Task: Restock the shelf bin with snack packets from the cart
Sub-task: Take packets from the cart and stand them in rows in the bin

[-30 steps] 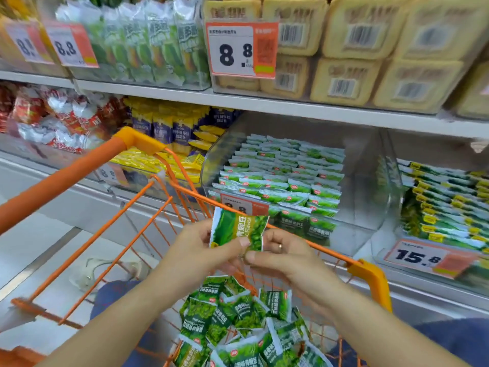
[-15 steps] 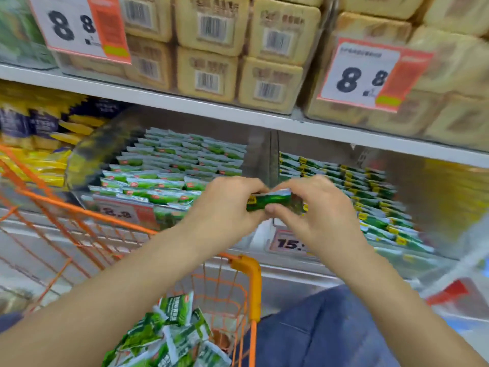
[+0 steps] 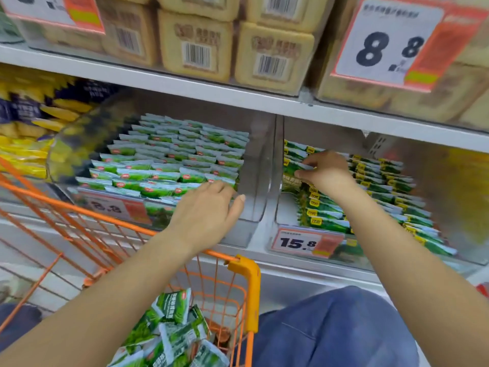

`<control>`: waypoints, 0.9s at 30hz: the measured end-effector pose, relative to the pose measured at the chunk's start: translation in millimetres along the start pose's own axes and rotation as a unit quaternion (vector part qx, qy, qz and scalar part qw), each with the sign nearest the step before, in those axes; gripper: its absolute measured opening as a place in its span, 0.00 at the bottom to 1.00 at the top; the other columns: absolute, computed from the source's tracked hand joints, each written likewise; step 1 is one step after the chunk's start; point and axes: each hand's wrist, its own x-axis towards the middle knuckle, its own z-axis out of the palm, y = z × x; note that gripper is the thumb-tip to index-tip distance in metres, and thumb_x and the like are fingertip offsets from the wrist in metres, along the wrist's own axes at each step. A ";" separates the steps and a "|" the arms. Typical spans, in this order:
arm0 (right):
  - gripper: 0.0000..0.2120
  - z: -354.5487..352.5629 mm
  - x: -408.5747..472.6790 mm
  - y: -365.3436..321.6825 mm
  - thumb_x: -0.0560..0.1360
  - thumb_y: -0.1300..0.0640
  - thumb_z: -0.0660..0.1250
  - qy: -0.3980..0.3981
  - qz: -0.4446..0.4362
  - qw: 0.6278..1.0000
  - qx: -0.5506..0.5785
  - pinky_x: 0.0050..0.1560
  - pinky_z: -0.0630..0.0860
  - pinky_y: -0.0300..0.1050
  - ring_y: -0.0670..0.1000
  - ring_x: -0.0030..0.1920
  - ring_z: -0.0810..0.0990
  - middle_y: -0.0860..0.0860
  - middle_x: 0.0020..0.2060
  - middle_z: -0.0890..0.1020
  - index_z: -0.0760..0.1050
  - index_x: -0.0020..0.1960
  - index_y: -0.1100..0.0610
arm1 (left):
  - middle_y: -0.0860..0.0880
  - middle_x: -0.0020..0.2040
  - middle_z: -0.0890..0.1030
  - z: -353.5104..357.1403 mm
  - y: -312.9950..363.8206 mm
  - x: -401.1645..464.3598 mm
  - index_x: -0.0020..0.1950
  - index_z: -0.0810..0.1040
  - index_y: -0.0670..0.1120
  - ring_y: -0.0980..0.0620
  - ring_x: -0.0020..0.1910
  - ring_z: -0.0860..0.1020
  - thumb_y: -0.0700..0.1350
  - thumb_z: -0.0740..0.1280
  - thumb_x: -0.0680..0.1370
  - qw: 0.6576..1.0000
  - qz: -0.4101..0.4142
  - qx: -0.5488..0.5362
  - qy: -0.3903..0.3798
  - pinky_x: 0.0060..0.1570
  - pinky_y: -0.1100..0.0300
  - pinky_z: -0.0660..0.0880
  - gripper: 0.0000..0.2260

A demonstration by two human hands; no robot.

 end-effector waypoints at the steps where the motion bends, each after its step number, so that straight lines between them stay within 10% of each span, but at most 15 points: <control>1: 0.19 3.7 7.4 2.3 0.74 0.53 0.71 -0.006 0.006 1.000 0.000 0.59 0.71 0.42 0.54 0.61 0.77 0.54 0.63 0.78 0.77 0.63 0.59 | 0.48 0.60 0.77 0.5 0.1 -0.1 0.62 0.77 0.46 0.47 0.60 0.73 0.62 0.35 0.74 1.000 -0.002 -0.006 0.001 0.54 0.54 0.72 0.37; 12: 0.09 28.3 15.7 8.1 0.76 0.47 0.67 -0.018 -0.034 0.975 -0.217 0.44 0.73 0.44 0.55 0.51 0.78 0.52 0.49 0.81 0.81 0.49 0.52 | 0.48 0.59 0.78 -1.0 2.7 1.1 0.58 0.79 0.45 0.48 0.59 0.73 0.61 0.36 0.74 1.000 -0.012 -0.009 0.000 0.51 0.53 0.74 0.37; 18: 0.23 32.5 12.5 10.5 0.73 0.40 0.67 -0.024 -0.082 0.963 -0.255 0.66 0.64 0.52 0.56 0.66 0.68 0.52 0.64 0.75 0.72 0.65 0.47 | 0.47 0.54 0.80 -0.5 2.8 -1.3 0.57 0.79 0.45 0.47 0.55 0.75 0.59 0.39 0.77 1.000 -0.019 -0.012 0.005 0.47 0.54 0.73 0.33; 27: 0.28 40.8 17.3 4.1 0.73 0.37 0.65 0.013 -0.105 0.932 -0.347 0.65 0.62 0.52 0.57 0.66 0.68 0.54 0.62 0.76 0.70 0.66 0.53 | 0.46 0.54 0.79 -1.3 4.1 -2.1 0.56 0.79 0.44 0.47 0.54 0.74 0.56 0.43 0.78 1.000 -0.026 -0.014 0.001 0.47 0.54 0.72 0.28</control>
